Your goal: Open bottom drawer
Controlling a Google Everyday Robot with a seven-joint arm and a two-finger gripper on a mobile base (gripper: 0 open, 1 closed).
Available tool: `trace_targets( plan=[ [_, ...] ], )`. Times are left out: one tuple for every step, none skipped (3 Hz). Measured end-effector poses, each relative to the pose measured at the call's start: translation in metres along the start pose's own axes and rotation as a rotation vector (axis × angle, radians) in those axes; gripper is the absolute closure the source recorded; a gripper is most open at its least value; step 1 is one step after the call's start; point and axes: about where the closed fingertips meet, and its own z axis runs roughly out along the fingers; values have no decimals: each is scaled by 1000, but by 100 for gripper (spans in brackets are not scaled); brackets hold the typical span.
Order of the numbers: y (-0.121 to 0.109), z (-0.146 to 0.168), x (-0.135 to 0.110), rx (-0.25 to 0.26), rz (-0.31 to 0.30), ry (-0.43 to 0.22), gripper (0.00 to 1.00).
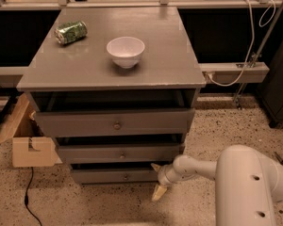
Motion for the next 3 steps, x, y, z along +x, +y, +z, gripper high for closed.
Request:
trace_targets(
  plan=[
    [-14,12,15,17,14,32,0],
    [-21,27,30,15,44,56,0],
    [-27,39,43,8,72,71,0]
  ],
)
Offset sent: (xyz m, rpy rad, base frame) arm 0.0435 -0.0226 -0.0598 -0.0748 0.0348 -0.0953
